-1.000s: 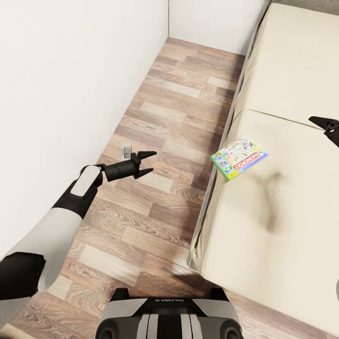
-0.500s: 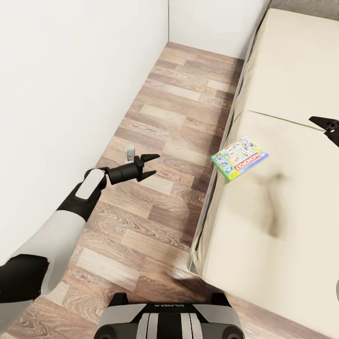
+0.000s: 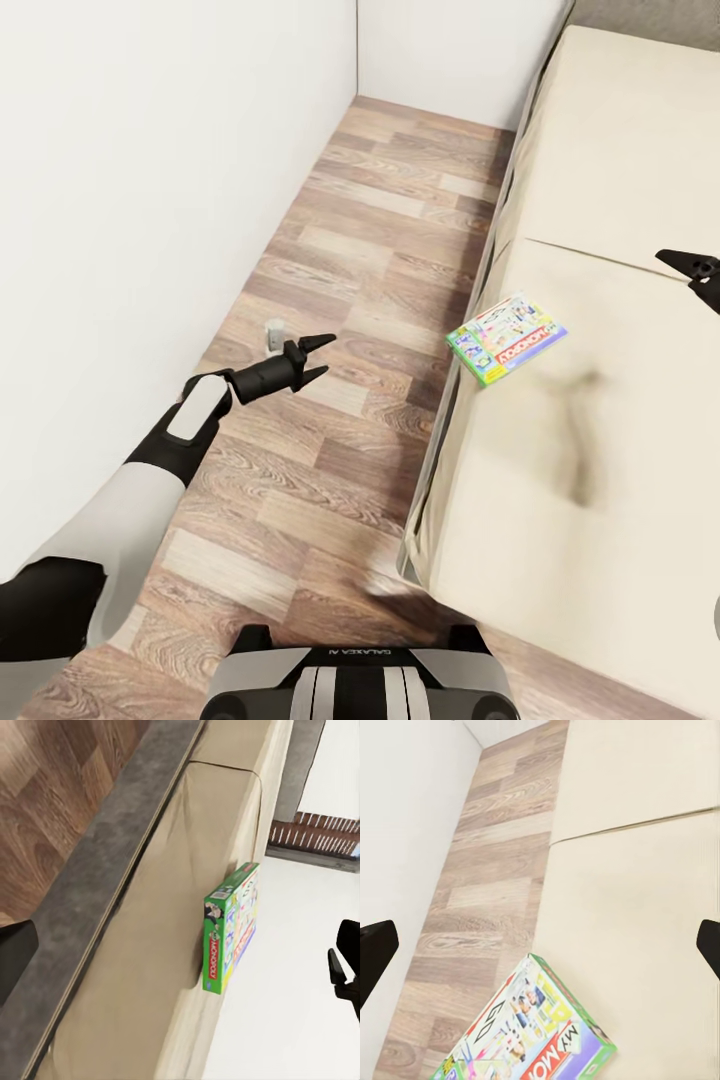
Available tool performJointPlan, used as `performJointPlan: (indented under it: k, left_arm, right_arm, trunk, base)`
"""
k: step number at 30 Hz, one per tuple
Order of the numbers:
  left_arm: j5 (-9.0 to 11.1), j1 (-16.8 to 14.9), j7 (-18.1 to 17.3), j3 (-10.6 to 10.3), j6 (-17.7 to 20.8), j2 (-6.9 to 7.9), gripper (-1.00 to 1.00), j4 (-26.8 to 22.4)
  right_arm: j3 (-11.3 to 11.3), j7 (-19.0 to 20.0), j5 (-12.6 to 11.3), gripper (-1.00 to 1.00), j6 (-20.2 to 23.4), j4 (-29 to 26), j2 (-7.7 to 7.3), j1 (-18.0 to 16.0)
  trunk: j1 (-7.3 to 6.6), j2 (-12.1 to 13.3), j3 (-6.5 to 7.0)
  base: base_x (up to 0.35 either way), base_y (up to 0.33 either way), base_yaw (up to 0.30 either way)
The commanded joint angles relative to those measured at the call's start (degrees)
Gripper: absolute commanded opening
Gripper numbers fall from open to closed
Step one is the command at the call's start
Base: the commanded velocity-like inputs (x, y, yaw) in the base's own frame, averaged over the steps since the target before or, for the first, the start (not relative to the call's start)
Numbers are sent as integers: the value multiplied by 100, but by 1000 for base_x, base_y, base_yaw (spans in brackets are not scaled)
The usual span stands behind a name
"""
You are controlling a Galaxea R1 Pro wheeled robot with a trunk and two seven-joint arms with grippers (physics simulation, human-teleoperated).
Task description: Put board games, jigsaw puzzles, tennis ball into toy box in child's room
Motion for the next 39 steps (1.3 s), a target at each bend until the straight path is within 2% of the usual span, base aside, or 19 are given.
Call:
performJointPlan:
  k: [1,15,22,30,39]
  left_arm:
    - [-9,8,-67,-11,-48,0,100,15]
    - [-49,110,-502,17,-295,-10,100,75]
    - [-62,152,-769,25,-538,-1,100,229]
    - [-75,162,-1156,3,-692,6,100,501]
    - [-85,148,-1288,-6,-957,7,100,774]
  right_arm:
    - [-6,60,57,100,28,0,1,-3]
    - [-8,60,56,100,28,-4,-2,3]
    - [-10,60,57,100,28,-11,2,12]
    - [-9,61,56,100,28,-15,8,19]
    - [-3,65,47,100,28,-16,15,21]
  trunk:
    - [0,-1,-1]
    - [0,-1,4]
    - [0,-1,4]
    - [0,-1,4]
    - [0,-1,5]
  base:
    - [0,0,-111]
    - [0,0,-204]
    - [0,0,-213]
    - [0,0,-80]
    - [0,0,-22]
